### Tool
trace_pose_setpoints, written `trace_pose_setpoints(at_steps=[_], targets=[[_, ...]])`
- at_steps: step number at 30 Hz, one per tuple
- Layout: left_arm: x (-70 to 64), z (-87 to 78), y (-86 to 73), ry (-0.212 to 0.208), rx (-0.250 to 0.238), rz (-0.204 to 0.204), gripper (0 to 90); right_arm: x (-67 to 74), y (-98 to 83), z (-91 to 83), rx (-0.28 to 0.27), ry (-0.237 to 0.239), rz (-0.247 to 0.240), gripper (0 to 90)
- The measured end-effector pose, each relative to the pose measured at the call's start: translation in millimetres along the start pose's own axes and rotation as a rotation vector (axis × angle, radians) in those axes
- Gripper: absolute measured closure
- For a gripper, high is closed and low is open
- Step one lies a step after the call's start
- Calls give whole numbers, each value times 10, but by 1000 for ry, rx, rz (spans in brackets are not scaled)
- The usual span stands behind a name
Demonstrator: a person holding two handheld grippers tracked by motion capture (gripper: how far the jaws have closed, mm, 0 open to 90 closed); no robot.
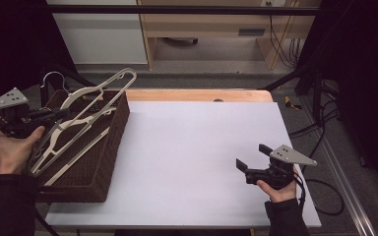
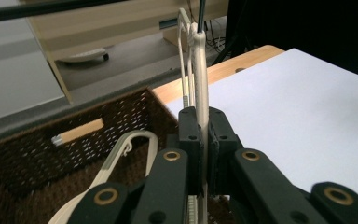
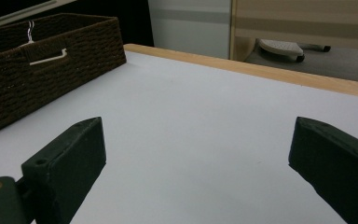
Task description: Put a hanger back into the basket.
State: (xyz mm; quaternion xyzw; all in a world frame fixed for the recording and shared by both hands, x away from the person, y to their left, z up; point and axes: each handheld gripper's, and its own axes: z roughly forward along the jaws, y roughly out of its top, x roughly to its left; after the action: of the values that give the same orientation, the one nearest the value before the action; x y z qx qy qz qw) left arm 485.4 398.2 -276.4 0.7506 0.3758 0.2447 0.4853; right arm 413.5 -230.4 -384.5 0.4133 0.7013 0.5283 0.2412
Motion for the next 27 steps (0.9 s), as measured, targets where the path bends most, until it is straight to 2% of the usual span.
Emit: trace_pose_setpoints(at_steps=[7, 11, 18, 23, 27], targets=[[287, -24, -233, 14, 33, -27, 862, 9, -2, 12, 4, 0, -3, 42], [384, -76, -352, 21, 49, -28, 862, 7, -3, 14, 6, 6, -4, 42], [409, -84, -461, 13, 131, 11, 862, 23, -9, 38, 11, 4, -5, 41], [393, -7, -569, 1, 168, -2, 861, 22, -8, 34, 11, 4, -5, 42], [349, 92, -700, -4, 184, -35, 860, 25, -9, 32, 12, 6, -5, 41]])
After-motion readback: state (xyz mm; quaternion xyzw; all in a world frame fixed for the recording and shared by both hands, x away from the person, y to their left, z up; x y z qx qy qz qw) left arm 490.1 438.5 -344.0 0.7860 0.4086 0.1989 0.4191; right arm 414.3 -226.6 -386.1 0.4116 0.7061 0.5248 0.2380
